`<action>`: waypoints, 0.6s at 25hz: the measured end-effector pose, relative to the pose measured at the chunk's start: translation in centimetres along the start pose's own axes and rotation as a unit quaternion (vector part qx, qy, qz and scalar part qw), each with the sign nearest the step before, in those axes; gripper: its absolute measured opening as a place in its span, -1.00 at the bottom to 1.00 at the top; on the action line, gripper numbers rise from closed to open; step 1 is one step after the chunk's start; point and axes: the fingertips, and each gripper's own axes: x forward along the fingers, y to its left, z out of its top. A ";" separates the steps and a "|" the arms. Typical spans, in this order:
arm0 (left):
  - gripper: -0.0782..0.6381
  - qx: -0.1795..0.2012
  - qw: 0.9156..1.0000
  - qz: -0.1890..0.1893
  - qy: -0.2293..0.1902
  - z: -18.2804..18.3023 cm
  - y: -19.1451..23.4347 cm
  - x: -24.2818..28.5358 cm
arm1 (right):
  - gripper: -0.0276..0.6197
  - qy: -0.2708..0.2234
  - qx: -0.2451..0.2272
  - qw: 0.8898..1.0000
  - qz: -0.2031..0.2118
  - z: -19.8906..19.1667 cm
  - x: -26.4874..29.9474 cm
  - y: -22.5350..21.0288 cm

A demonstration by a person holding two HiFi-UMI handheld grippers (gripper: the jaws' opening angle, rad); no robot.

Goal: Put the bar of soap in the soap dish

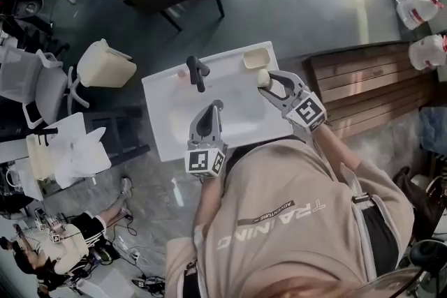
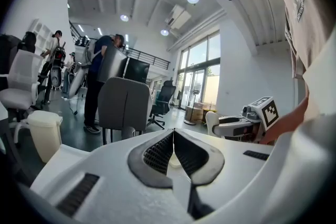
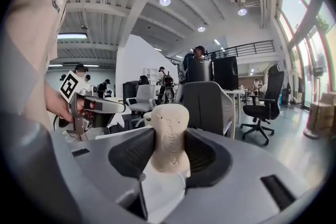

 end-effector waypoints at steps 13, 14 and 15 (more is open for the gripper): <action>-0.75 0.025 0.998 -0.050 0.024 0.1 2.6 2.4 | -0.37 0.159 -0.106 0.981 -0.029 -5.6 4.1 -4.4; -0.75 0.020 0.998 -0.048 0.026 0.0 2.7 2.4 | -0.37 0.171 -0.124 0.977 -0.024 -6.0 4.5 -4.7; -0.75 0.016 0.998 -0.047 0.026 0.0 2.8 2.3 | -0.37 0.183 -0.141 0.973 -0.019 -6.4 5.0 -5.0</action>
